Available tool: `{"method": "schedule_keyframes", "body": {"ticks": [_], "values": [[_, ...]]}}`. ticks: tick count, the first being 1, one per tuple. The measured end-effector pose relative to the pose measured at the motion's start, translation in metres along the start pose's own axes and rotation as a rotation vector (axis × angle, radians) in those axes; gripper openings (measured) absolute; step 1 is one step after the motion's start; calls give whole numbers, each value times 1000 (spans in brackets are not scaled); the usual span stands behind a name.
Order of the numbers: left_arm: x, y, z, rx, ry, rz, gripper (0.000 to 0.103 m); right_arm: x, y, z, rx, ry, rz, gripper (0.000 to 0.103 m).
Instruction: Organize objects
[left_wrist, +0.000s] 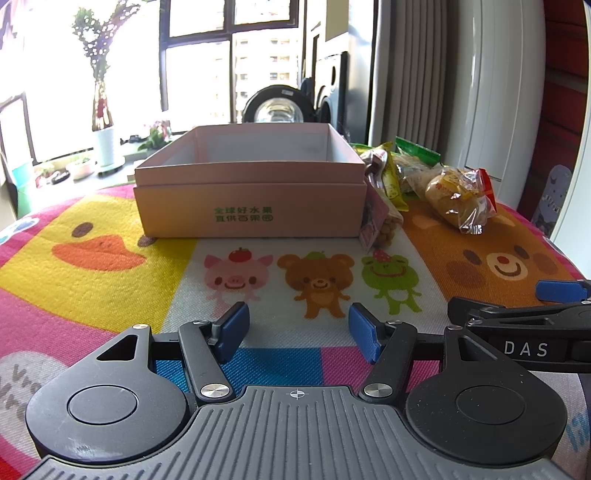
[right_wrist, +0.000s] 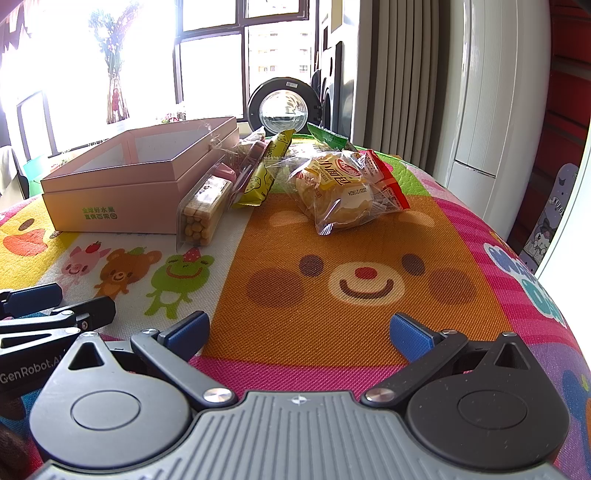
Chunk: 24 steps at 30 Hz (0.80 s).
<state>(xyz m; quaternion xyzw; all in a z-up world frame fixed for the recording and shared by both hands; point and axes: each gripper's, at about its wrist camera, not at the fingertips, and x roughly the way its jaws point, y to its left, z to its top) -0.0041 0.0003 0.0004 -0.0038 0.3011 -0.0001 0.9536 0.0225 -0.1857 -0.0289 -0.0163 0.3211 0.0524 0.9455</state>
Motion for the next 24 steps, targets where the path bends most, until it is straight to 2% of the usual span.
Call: {"method": "schedule_keyframes", "body": {"ticks": [24], "values": [[0,1,1,-1,0,0,67,0,0,0,0,0,0,103]]}}
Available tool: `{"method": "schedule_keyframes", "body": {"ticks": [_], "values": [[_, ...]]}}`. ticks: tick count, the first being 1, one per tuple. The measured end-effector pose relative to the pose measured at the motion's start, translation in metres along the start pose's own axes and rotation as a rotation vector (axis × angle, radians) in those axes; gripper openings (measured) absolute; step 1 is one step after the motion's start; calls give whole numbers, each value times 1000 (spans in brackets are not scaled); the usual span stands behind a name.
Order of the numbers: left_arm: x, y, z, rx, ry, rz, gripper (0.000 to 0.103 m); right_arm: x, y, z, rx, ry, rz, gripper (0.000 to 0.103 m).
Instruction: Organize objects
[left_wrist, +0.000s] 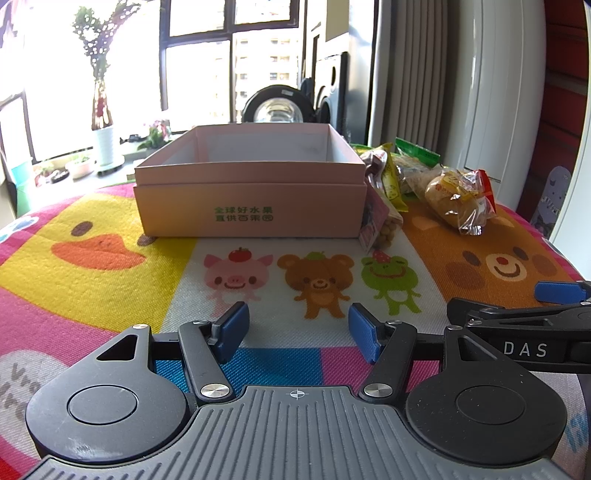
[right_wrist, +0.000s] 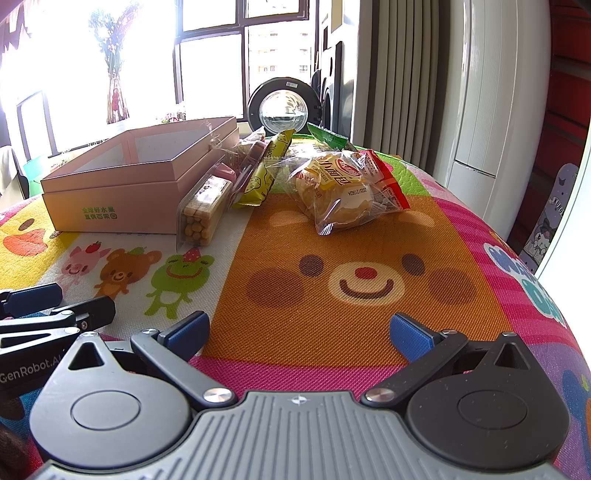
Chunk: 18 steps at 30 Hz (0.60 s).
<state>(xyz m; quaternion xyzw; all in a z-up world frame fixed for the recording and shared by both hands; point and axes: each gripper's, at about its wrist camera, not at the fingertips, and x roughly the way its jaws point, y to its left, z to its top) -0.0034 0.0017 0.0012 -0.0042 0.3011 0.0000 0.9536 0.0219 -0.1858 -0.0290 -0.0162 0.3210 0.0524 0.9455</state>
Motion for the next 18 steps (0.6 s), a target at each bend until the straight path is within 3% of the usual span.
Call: {"method": "schedule_keyframes", "body": {"ticks": [18], "values": [[3,-3,2,-5,1,0,67,1,0,0,2,0,2,103]]}}
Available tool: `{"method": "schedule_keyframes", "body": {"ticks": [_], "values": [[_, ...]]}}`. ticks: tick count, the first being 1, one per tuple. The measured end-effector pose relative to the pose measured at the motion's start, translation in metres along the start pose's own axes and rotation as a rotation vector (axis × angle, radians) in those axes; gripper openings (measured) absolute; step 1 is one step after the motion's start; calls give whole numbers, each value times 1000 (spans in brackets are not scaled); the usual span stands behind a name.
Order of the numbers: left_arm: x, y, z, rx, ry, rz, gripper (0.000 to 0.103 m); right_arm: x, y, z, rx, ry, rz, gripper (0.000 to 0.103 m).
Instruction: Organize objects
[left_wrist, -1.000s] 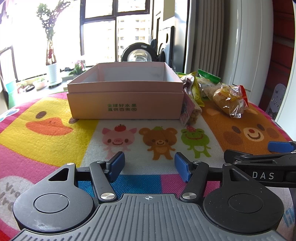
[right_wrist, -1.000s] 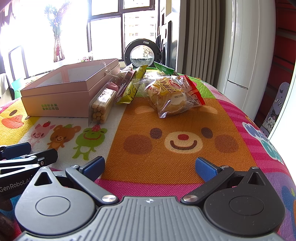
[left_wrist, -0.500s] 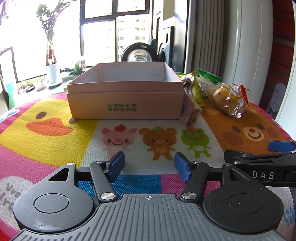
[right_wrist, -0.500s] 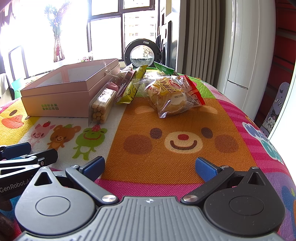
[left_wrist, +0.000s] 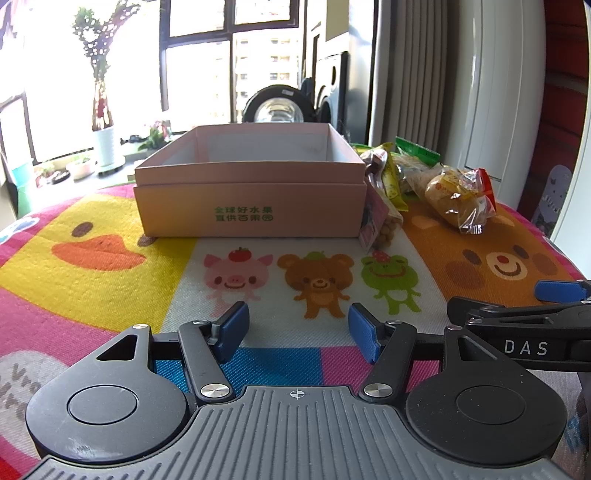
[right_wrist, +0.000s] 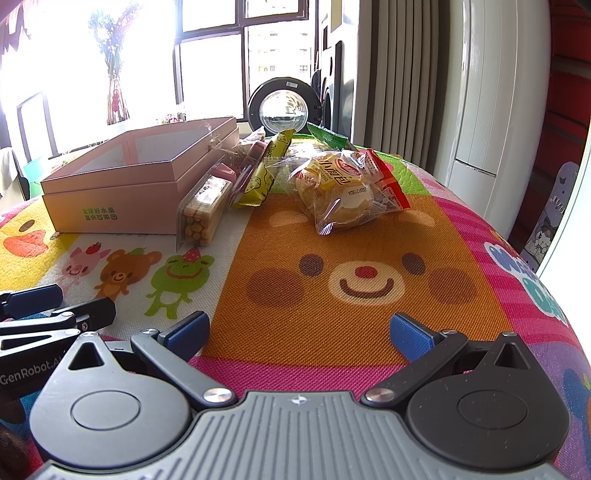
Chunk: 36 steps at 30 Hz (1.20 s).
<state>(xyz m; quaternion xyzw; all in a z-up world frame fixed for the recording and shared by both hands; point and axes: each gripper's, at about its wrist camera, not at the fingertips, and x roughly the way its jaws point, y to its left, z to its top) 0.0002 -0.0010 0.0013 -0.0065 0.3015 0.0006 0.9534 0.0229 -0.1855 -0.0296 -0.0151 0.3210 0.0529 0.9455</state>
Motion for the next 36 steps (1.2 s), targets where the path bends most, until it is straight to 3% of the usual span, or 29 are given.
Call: {"method": "schedule_keyframes", "body": {"ticks": [17,23,31,36], "values": [[-1,-1,-1,7,-1,8,67,-3,2,-2,1,7,2,103],[-1,-1,-1,4,-2,7,67,7,-1,16,-13,117,35,103],[-1,14,16,-4,25,-43,66,7,0,20,-51,173,38,103],[-3,58,59,-57,-98,16,66,11,-2,25,-75,201,61,103]]}}
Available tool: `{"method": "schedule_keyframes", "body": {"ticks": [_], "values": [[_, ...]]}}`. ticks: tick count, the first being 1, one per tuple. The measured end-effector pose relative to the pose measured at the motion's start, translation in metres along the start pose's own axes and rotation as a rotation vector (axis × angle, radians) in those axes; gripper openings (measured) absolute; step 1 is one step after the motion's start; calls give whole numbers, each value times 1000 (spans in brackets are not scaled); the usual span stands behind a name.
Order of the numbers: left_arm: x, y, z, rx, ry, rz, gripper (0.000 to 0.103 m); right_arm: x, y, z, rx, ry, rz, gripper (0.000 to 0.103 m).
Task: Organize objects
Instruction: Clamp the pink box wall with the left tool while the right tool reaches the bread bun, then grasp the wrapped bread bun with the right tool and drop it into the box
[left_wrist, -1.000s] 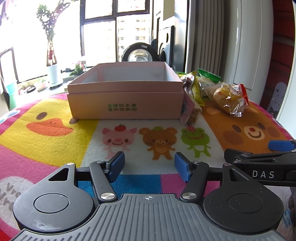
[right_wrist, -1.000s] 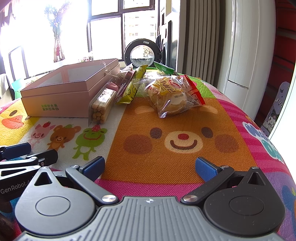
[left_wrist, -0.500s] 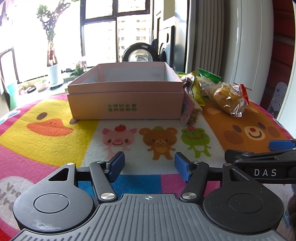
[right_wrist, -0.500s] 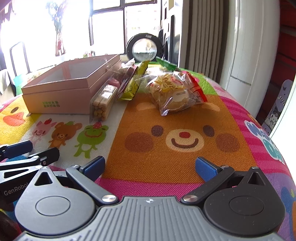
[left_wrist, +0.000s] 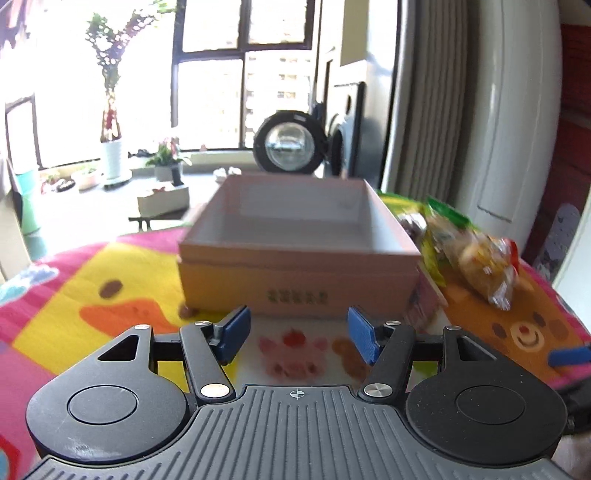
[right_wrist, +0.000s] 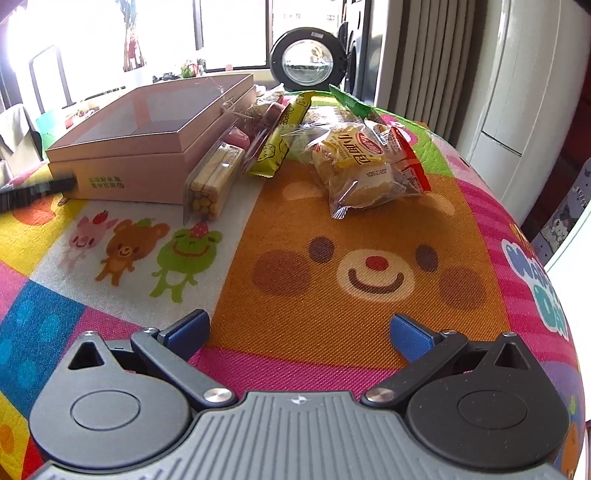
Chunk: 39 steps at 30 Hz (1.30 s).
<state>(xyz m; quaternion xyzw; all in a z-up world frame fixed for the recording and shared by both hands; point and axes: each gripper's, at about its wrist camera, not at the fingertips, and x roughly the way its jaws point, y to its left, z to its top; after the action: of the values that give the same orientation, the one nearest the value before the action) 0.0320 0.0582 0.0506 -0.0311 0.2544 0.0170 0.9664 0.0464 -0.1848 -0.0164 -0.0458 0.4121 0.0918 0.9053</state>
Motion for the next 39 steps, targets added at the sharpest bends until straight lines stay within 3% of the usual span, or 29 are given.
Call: {"method": "schedule_keyframes", "body": {"ticks": [4,7,10,14,16,18,21,26,30,36,39], "values": [[18,41,40,-65,-83,89,66,-2,-3,-1,-22,-5,30,103],[50,61,57,-42,-82,143,66,-4,-3,-1,-40,-7,49,103],[85,74,62,-90,2,106,64,-10,-1,2,-73,-10,122,103],[110,89,58,-146,50,69,63,-30,7,11,-102,-170,96,103],[117,93,55,-164,52,65,54,-36,8,21,-106,-281,45,103],[123,93,49,-171,70,63,31,-38,7,38,-120,-316,6,103],[130,90,40,-146,110,55,23,-33,-9,64,-101,-293,10,103],[116,91,39,-176,89,43,13,4,-48,90,23,-210,-41,103],[104,83,38,-156,66,54,13,37,-59,94,69,-140,-69,103],[99,76,34,-142,53,63,13,50,-51,89,123,-64,34,100],[101,79,33,-153,50,51,13,57,-46,94,109,-69,22,95]]}}
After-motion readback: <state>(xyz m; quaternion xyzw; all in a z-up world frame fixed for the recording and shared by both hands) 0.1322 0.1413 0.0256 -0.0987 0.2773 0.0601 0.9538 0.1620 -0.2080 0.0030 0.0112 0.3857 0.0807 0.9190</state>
